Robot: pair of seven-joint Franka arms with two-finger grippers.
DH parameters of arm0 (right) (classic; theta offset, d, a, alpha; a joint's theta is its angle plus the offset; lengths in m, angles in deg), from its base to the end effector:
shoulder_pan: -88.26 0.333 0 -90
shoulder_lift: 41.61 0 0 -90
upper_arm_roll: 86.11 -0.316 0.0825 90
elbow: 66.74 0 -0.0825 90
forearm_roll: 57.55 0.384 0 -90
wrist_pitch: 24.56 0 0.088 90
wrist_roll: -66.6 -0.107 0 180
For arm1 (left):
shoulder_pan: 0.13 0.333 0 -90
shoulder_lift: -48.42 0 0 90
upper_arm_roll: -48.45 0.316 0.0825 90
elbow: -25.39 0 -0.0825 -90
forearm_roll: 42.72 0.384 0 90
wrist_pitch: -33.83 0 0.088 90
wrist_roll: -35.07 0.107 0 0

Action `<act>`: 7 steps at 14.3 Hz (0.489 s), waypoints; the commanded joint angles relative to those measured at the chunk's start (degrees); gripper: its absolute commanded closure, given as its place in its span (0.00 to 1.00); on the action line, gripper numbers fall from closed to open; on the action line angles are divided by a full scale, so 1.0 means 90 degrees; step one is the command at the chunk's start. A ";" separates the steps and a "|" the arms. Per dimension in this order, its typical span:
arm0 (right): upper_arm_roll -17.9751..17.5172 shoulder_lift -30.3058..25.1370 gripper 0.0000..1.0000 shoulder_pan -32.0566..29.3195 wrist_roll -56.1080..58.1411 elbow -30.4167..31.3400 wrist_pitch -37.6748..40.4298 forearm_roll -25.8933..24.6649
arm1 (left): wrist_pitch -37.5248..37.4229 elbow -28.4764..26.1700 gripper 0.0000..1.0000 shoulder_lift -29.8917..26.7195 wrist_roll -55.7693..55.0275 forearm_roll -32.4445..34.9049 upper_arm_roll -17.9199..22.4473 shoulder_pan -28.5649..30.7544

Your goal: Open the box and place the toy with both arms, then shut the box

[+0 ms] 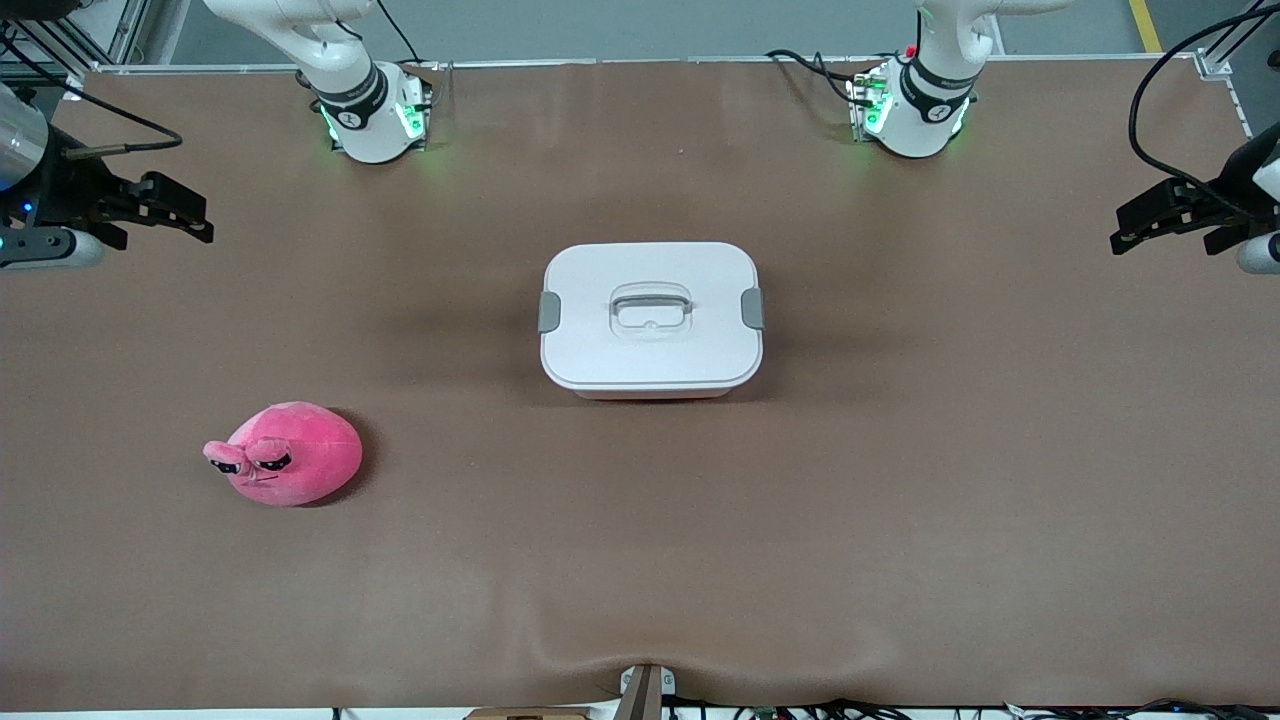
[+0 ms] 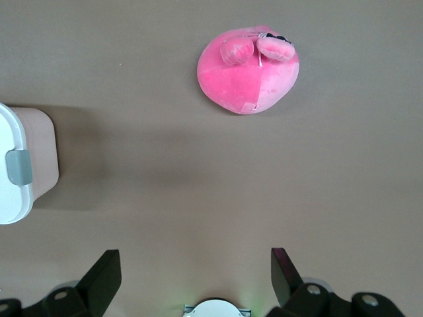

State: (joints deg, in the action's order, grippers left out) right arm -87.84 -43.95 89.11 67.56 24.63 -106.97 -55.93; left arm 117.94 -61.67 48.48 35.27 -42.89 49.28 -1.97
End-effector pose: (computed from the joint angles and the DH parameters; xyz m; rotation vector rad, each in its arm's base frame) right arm 0.5265 0.0274 0.6247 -3.1094 -0.0992 0.1805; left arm 0.5444 -0.0099 0.6391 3.1378 -0.0335 -0.0825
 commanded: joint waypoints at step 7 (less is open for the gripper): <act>0.0026 -0.0092 0.00 0.0062 -0.0068 0.0112 -0.0052 -0.0112 | 0.0088 0.0403 0.00 0.0558 0.0037 -0.0079 0.0045 0.0059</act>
State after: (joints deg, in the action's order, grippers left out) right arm -87.82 -43.95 89.11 67.54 24.67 -106.97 -55.93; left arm 118.61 -61.50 51.60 35.35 -42.89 49.56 -1.58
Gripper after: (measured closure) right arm 0.000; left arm 0.000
